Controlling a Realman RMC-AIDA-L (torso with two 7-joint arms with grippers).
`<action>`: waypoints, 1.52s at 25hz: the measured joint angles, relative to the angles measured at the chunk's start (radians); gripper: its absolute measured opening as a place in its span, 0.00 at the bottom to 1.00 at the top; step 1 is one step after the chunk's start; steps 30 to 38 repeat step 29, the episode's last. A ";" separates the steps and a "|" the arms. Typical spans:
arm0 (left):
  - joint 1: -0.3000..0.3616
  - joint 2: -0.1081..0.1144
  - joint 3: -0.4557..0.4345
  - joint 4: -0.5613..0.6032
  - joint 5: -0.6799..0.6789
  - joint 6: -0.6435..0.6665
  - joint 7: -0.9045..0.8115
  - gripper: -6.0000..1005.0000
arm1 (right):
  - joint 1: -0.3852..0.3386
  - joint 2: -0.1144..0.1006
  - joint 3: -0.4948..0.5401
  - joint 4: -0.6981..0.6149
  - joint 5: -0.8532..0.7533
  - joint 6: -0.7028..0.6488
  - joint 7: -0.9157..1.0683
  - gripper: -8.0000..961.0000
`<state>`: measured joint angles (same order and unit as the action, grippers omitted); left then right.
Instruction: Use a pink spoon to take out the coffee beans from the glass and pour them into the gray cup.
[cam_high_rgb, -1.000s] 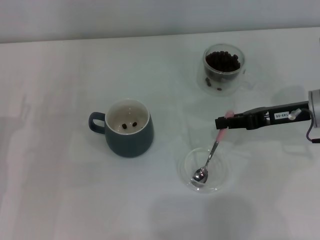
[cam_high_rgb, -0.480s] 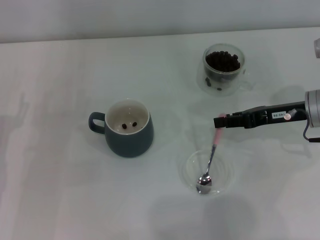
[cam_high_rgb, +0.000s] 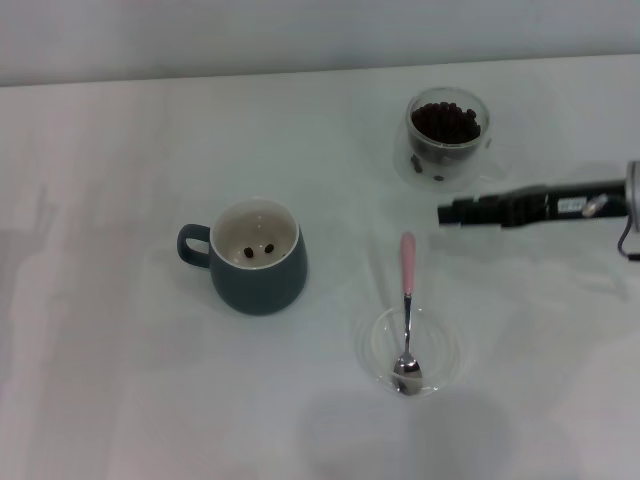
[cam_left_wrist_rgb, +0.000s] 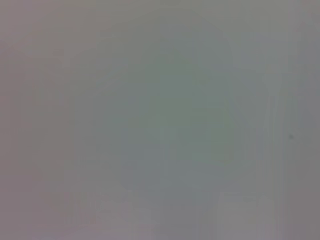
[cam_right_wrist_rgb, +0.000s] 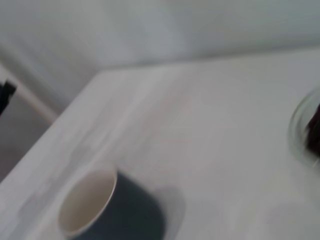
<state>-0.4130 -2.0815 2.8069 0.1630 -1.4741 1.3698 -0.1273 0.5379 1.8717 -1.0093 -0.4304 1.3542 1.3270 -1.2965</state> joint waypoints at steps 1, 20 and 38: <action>0.000 0.000 0.000 0.000 0.000 0.000 0.000 0.82 | -0.002 -0.001 0.030 -0.001 -0.001 0.000 -0.014 0.44; 0.009 -0.001 -0.003 0.000 -0.002 -0.004 -0.027 0.82 | -0.056 0.147 0.685 0.295 0.677 -0.242 -1.444 0.79; 0.013 0.000 -0.003 -0.008 -0.003 -0.012 -0.055 0.82 | -0.069 0.145 0.690 0.331 0.738 -0.231 -1.481 0.77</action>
